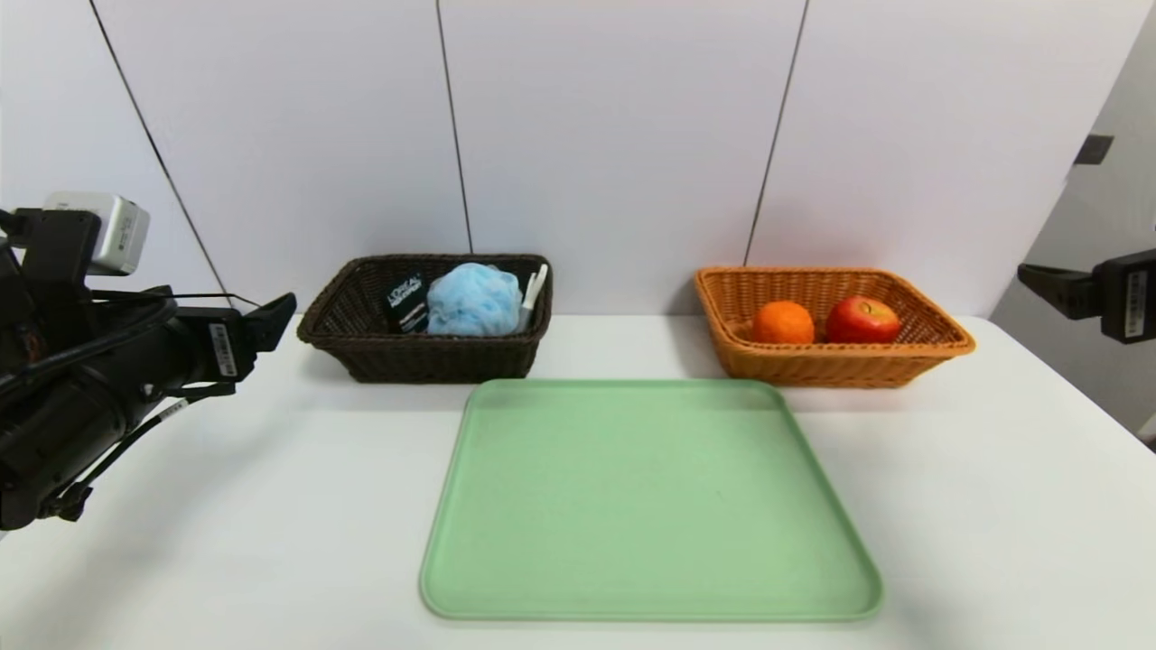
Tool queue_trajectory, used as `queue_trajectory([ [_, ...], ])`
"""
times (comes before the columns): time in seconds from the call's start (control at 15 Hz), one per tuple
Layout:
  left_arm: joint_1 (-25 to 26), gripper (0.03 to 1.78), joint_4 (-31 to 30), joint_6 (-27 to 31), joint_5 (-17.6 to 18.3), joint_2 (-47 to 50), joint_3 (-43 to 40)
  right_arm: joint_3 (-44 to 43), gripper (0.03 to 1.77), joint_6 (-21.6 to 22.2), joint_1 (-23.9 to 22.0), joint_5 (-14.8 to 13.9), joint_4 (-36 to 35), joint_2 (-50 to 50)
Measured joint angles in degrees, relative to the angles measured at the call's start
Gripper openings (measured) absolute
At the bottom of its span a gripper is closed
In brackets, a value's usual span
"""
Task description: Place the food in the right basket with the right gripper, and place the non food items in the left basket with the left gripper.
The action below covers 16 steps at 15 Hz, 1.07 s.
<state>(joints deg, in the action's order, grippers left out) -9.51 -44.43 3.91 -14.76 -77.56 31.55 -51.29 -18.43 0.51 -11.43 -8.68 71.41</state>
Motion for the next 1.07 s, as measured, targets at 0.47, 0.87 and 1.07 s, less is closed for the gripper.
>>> queue_trajectory([
  [0.47, 1.50, 1.69, 10.03, 0.51, -1.83, 10.83, -3.28, 3.16, 1.69, 7.11, 0.30, 7.56, 12.40, -13.37],
  [0.87, 4.06, 1.69, 10.84, -0.44, -1.96, 25.30, -17.71, 15.98, 1.69, 7.58, 0.91, 7.89, 13.42, -30.21],
  [1.07, 8.36, 1.69, 10.97, -0.12, -1.63, 32.49, -23.67, 19.02, 1.69, 8.29, 0.96, 8.44, 18.82, -38.89],
])
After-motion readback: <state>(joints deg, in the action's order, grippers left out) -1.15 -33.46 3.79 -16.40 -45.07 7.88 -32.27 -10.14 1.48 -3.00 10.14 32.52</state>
